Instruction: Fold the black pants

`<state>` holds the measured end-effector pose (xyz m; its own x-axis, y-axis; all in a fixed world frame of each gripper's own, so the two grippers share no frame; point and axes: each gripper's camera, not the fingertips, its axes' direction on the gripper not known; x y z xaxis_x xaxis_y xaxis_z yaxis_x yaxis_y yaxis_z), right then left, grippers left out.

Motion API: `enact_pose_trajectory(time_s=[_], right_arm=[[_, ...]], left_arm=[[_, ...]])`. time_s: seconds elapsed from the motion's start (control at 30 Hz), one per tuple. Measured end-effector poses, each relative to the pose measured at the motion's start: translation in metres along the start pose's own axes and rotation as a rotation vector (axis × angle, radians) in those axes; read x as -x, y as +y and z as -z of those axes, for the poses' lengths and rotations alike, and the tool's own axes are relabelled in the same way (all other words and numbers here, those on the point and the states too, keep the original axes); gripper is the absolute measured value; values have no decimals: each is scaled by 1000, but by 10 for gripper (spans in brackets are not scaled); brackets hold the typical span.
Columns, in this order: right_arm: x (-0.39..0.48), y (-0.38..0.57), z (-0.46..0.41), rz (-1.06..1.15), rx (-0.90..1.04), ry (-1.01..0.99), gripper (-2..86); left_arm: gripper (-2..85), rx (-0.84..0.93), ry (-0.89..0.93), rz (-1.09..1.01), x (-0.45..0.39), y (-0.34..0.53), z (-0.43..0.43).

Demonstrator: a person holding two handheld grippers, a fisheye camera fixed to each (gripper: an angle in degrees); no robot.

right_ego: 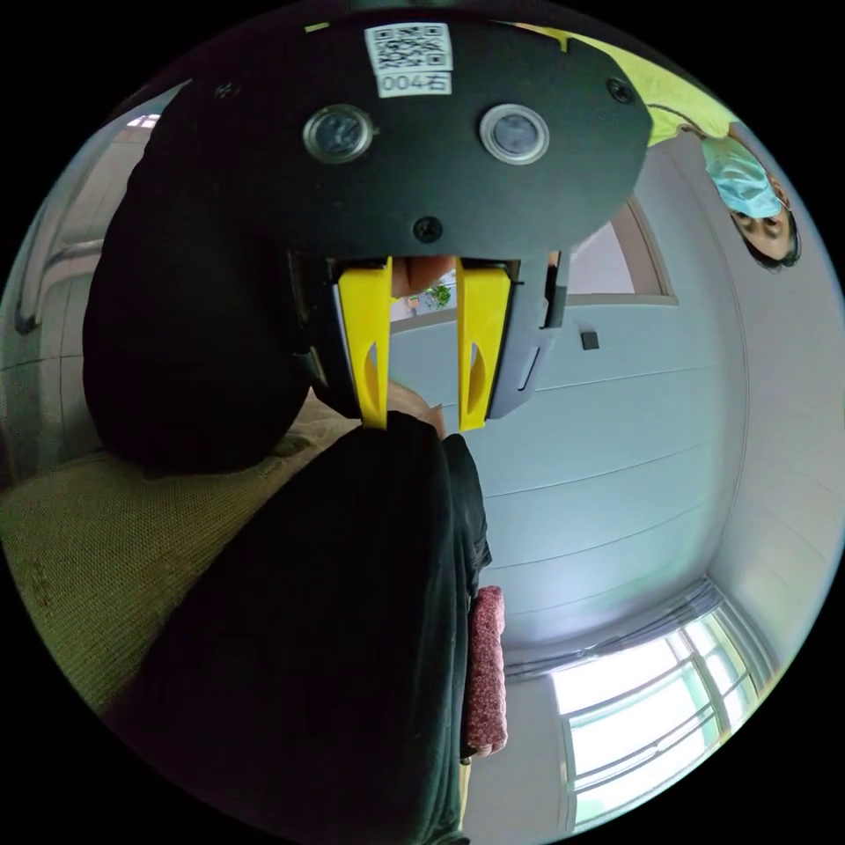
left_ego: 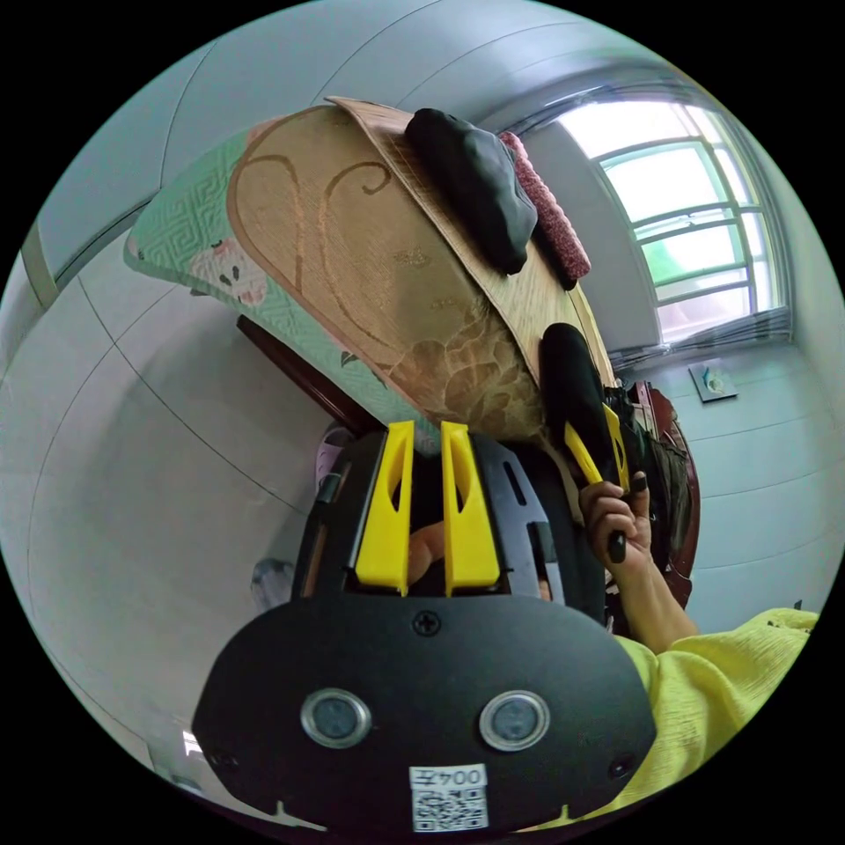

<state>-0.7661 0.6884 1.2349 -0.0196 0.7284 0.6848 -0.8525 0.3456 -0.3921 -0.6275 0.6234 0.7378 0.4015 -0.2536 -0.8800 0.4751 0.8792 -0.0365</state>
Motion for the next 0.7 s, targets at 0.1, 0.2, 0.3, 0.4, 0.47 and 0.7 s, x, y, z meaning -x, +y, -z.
enact_pose_trajectory(time_s=[0.1, 0.2, 0.3, 0.4, 0.47, 0.7], right_arm=[[7, 0, -4, 48, 16, 44, 120], [14, 3, -7, 98, 14, 106, 101], [26, 5, -14, 155, 1, 198, 55], [51, 20, -32, 299, 49, 329, 34], [59, 26, -46, 353, 105, 418, 32], [82, 46, -32, 470, 257, 483, 49]], left_arm=[[47, 7, -3, 4, -2, 0, 0], [46, 4, -4, 5, -4, -1, 1], [45, 5, -11, 9, -8, 0, 1], [43, 8, -19, 4, -12, 0, 1], [42, 17, -27, 4, -16, 0, -2], [32, 23, -21, -105, -59, -9, -4]])
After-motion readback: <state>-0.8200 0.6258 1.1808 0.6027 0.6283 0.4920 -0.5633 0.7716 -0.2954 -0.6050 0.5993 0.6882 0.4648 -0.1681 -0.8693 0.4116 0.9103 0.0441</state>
